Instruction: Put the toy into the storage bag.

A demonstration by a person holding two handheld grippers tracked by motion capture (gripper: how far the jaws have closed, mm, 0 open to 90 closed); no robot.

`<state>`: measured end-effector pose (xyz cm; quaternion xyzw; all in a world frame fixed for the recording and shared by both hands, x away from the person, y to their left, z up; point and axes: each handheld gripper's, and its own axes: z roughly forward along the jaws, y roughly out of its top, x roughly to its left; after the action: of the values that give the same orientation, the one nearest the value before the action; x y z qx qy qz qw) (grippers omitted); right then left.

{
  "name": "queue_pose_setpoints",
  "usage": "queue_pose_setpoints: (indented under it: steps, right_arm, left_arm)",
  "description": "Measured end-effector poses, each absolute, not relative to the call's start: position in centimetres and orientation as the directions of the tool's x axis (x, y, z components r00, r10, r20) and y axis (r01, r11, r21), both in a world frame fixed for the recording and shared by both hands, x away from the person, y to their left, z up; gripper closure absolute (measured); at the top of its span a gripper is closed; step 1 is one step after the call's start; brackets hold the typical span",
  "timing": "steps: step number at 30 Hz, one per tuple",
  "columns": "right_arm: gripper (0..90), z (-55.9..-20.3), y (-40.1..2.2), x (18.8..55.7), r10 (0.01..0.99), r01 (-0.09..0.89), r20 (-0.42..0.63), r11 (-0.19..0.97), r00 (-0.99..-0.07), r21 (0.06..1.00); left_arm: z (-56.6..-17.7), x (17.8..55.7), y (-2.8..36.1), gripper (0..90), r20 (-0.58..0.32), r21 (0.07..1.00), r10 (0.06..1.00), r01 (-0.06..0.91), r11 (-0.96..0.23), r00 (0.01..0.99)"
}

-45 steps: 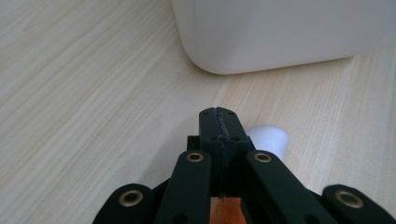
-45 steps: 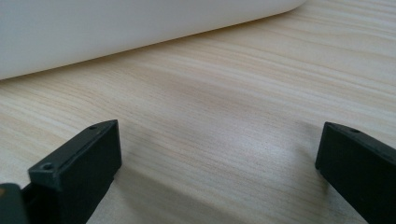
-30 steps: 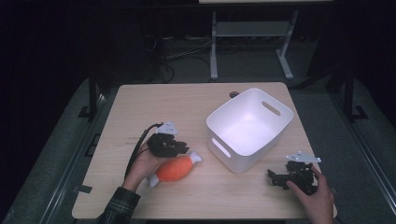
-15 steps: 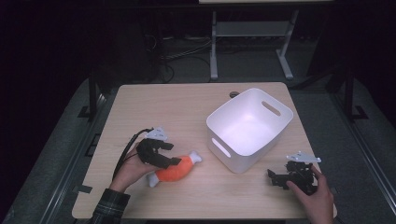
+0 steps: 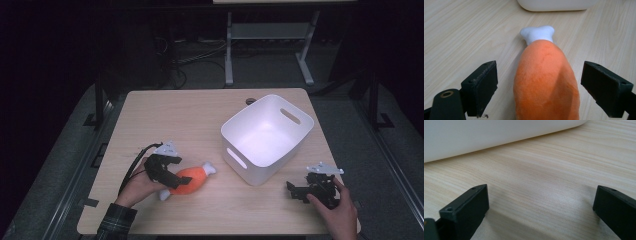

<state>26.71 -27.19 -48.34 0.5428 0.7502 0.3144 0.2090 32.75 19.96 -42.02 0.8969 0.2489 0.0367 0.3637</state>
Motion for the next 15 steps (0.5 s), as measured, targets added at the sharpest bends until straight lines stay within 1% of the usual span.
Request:
queue_pose_setpoints:
  steps: [8, 15]
  right_arm:
    - [0.0, -48.3, -27.2, 26.7, 0.946, 0.683, 0.028, 0.213, -0.323, 0.699]
    - [0.0, -48.3, -27.2, 26.7, 0.946, 0.683, 0.028, 0.213, -0.323, 0.699]
  left_arm:
    - [-42.8, 32.9, 19.6, 13.4, -0.136, 0.653, 0.463, 0.430, -0.624, 0.876]
    - [-43.6, 32.9, 19.0, 13.4, -0.140, 0.618, 0.453, 0.435, -0.655, 0.880]
